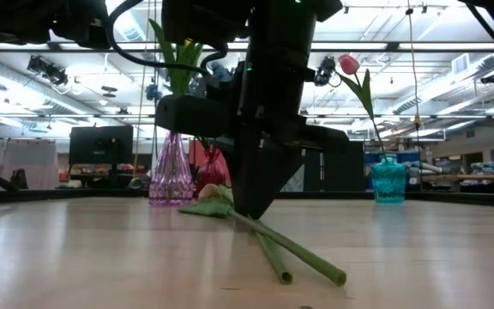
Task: Sort flowers into vase by color
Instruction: Put the right pink tulip into the blue vase
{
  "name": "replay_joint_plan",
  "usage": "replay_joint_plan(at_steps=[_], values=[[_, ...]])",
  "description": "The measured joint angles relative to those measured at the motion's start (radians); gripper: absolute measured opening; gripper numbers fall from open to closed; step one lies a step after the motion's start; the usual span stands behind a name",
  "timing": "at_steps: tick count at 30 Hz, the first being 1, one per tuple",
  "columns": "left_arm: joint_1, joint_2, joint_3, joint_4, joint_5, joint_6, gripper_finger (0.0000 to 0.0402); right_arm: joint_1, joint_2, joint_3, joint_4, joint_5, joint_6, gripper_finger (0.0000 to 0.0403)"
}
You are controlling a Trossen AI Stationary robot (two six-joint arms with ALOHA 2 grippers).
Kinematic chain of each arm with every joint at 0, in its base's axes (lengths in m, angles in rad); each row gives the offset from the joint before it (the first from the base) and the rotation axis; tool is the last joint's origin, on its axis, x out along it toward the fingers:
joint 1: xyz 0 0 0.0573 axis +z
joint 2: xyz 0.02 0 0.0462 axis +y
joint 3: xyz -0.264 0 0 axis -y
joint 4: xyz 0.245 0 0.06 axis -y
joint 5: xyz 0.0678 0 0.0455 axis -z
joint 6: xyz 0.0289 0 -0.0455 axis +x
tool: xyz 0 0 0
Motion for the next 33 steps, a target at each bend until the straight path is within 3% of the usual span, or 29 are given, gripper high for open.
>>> replay_joint_plan(at_steps=[9, 19, 27, 33], values=[[0.0, 0.0, 0.0, 0.012, 0.0, -0.004, 0.0147, 0.0, 0.0, -0.003, 0.002, 0.009, -0.053, 0.0098], [0.0, 0.0, 0.0, 0.028, 0.0, -0.066, 0.0147, -0.003, 0.001, -0.004, -0.011, 0.037, -0.068, 0.0011], [0.0, 0.0, 0.0, 0.027, -0.019, -0.067, 0.0147, -0.004, -0.033, -0.01, -0.118, 0.082, -0.051, 0.0006], [0.0, 0.0, 0.0, 0.026, -0.03, -0.067, 0.0147, 0.022, -0.12, -0.009, -0.262, 0.178, 0.002, 0.0005]])
